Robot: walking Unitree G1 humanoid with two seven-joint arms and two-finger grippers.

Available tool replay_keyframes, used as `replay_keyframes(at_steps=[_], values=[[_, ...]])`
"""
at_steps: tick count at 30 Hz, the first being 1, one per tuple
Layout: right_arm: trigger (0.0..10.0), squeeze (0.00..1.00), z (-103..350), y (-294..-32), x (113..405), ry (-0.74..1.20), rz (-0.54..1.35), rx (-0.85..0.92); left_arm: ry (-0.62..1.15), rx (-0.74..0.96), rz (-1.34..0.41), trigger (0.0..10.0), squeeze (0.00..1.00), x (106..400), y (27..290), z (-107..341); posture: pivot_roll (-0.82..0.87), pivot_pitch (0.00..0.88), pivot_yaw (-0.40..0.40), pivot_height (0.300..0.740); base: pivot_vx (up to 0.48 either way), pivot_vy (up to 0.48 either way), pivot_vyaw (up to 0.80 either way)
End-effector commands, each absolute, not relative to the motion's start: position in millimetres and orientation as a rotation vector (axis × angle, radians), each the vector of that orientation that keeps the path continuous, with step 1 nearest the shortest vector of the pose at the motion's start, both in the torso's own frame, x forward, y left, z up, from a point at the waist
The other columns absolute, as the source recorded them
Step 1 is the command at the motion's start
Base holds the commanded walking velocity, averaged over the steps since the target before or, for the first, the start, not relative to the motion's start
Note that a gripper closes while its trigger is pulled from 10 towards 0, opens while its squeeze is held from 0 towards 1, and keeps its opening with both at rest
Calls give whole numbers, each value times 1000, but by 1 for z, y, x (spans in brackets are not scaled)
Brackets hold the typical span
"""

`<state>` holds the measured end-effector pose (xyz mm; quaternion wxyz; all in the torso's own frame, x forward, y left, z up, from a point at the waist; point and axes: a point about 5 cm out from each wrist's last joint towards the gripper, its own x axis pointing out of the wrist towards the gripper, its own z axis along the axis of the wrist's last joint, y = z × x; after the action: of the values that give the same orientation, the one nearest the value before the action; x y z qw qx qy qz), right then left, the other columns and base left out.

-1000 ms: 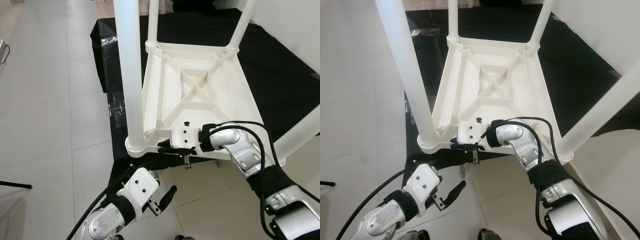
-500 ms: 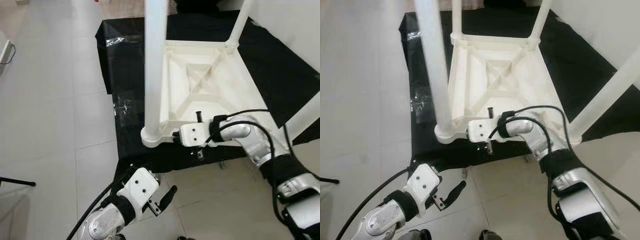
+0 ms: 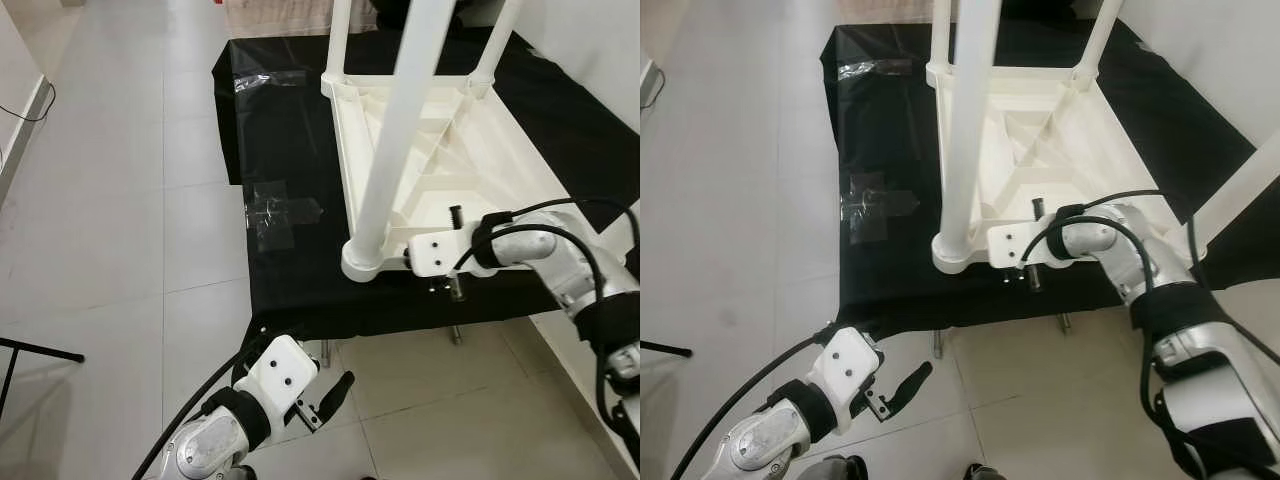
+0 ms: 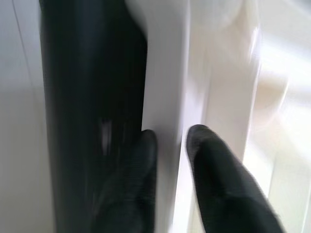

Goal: Building children table

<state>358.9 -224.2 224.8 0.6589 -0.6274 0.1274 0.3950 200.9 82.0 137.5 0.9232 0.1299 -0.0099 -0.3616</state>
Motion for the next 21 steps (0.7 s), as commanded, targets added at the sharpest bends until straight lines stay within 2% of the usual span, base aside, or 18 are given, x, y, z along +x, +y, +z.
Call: replay_keyframes(at_steps=[1,9,11,12,13,14,16,17,18,20,21], values=[[10000,1000,230,-240,361,312,796,-1424,4,262,-756,10000,0,199,81,133,74,203,-32,740,0,0,0],[10000,1000,239,-249,368,279,625,-1425,3,258,-761,10000,0,199,80,133,73,204,-36,740,0,0,0],[10000,1000,242,-249,368,243,608,-1358,2,255,-760,10000,0,199,80,134,70,205,-37,740,0,0,0],[10000,1000,244,-248,365,205,622,-1260,0,252,-757,10000,0,199,80,134,67,206,-37,740,0,0,0],[10000,1000,245,-241,357,137,696,-1077,-4,245,-751,10000,0,201,80,135,67,205,-39,740,0,0,0],[10000,1000,245,-241,357,137,696,-1077,-4,245,-751,10000,0,201,80,135,67,205,-39,740,0,0,0],[10000,1000,249,-232,346,65,791,-898,-7,239,-746,10000,0,202,80,136,65,204,-39,740,0,0,0],[10000,1000,249,-232,346,65,791,-898,-7,239,-746,10000,0,202,80,136,65,204,-39,740,0,0,0],[10000,957,253,-226,341,22,825,-801,-9,237,-745,10000,0,203,80,136,59,203,-36,740,0,0,0],[10000,957,255,-224,338,-1,841,-747,-11,235,-745,10000,0,203,80,136,58,203,-37,740,0,0,0],[10000,631,256,-222,337,-17,842,-708,-15,234,-746,10000,0,204,80,137,56,201,-38,740,0,0,0]])
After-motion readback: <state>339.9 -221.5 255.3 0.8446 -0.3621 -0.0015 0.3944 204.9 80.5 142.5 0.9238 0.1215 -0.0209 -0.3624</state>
